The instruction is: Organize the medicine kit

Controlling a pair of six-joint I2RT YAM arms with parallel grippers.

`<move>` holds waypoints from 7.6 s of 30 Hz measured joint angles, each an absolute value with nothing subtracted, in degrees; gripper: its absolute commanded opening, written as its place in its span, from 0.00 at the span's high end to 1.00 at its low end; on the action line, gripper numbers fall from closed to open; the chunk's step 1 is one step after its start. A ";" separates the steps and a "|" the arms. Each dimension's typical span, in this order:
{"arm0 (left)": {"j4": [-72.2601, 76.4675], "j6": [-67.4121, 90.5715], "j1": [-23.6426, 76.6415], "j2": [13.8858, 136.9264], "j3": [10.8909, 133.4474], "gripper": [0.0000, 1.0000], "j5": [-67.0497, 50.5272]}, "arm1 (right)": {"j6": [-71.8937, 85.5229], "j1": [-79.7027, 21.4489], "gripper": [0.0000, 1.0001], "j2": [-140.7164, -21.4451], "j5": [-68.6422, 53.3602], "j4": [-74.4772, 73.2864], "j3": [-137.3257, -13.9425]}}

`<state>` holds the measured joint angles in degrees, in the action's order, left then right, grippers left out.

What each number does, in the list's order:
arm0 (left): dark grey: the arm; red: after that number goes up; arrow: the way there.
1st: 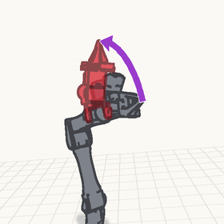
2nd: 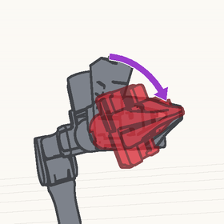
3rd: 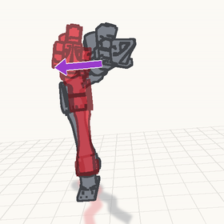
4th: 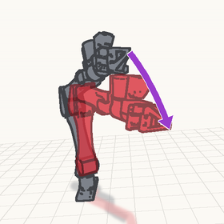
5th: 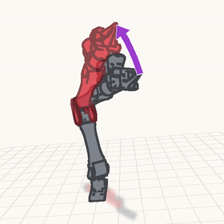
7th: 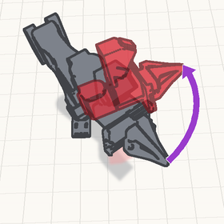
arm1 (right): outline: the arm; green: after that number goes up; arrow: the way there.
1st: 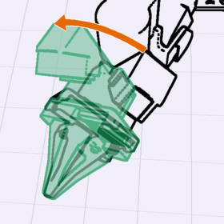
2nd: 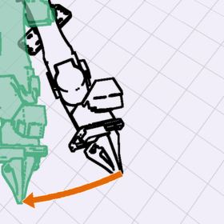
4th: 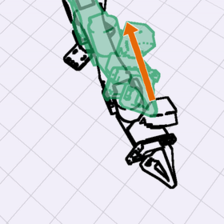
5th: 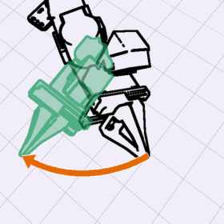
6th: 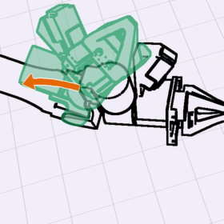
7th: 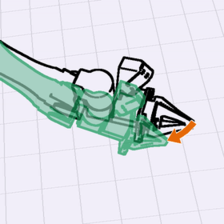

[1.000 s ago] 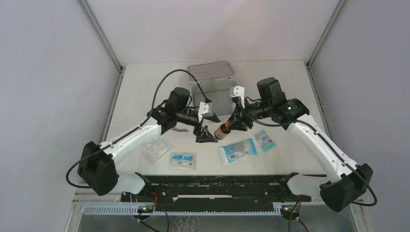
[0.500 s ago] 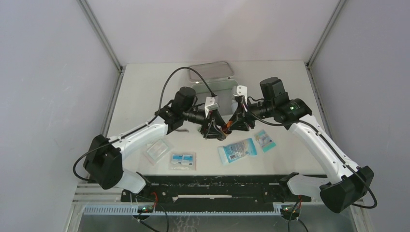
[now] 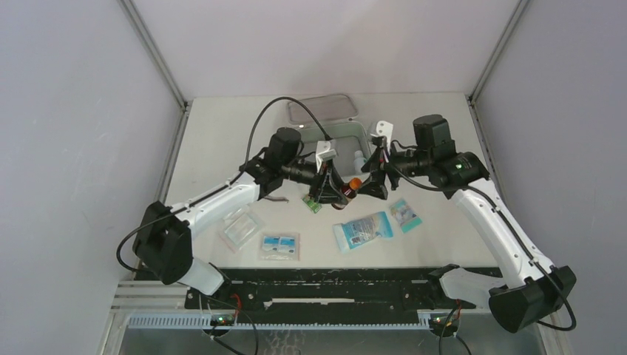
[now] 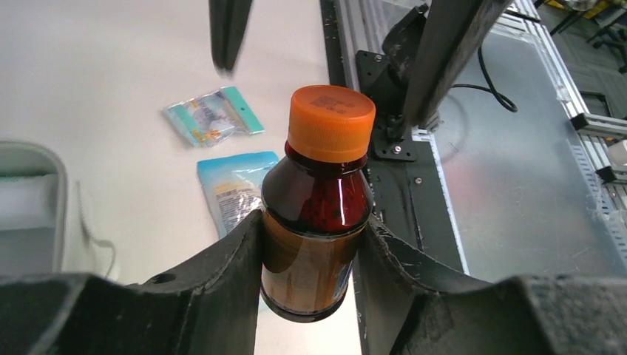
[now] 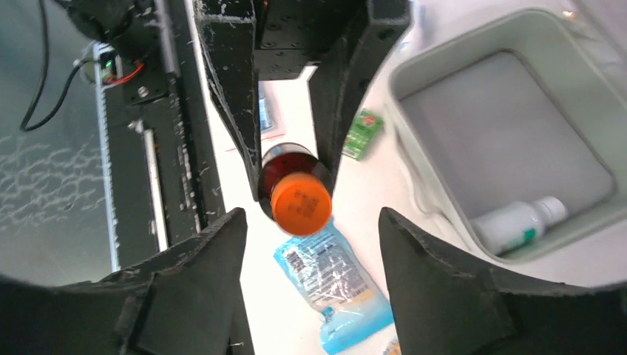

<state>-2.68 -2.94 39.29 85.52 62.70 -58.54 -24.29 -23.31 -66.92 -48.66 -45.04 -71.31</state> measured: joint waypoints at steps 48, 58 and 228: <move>-10.00 42.00 31.18 128.40 92.68 0.53 -27.75 | -16.03 -8.99 0.22 -68.71 -42.41 -38.79 -68.93; -11.09 44.80 32.03 128.92 93.14 0.35 -30.17 | -15.99 -8.97 0.22 -69.08 -42.39 -38.79 -68.93; -50.22 -63.55 45.28 114.39 82.78 0.50 -16.19 | -18.94 -11.68 0.06 -68.20 -38.44 -30.72 -59.88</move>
